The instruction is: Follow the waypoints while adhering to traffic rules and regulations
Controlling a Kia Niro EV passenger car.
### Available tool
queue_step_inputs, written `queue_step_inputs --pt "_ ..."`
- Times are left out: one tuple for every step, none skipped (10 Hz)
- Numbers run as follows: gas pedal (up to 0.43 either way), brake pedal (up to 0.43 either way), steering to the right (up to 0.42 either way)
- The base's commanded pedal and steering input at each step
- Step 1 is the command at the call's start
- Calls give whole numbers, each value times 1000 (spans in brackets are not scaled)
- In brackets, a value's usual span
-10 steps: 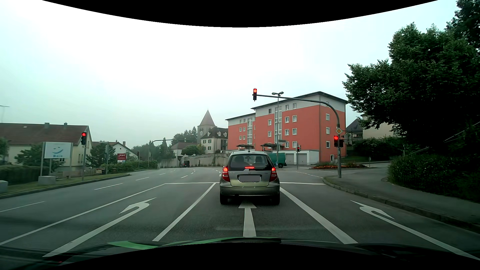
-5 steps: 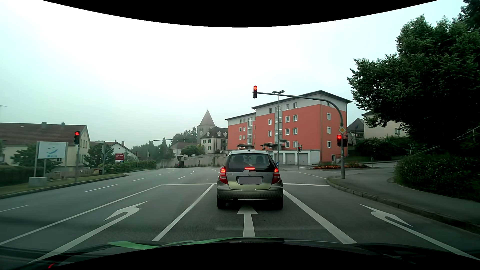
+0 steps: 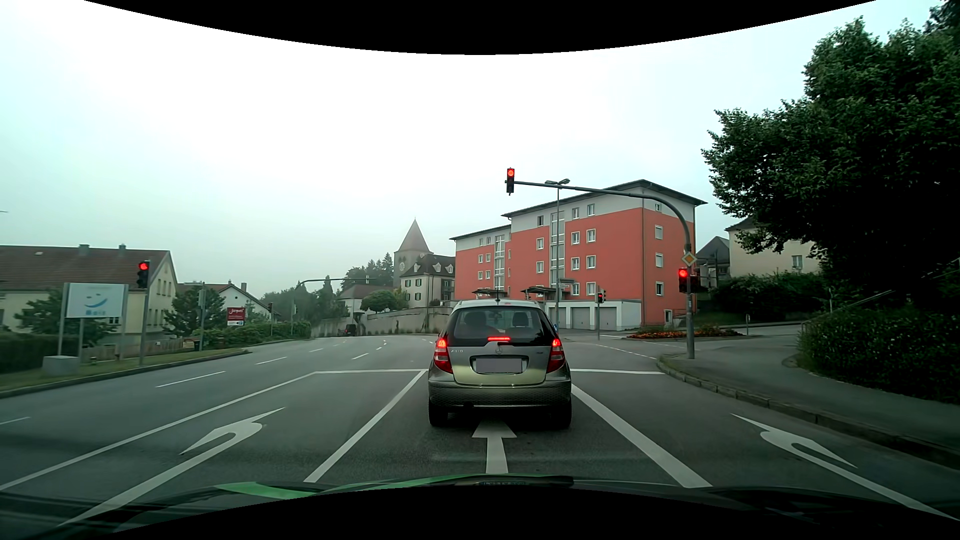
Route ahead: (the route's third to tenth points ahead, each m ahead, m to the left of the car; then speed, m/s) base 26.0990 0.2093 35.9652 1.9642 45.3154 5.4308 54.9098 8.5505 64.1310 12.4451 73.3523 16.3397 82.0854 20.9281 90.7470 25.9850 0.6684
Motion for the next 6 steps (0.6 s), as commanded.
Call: queue_step_inputs --pt "0 67 10" --pt "0 73 10" --pt "0 85 10" --pt "0 85 10" --pt "0 98 10" --pt "0 104 10"
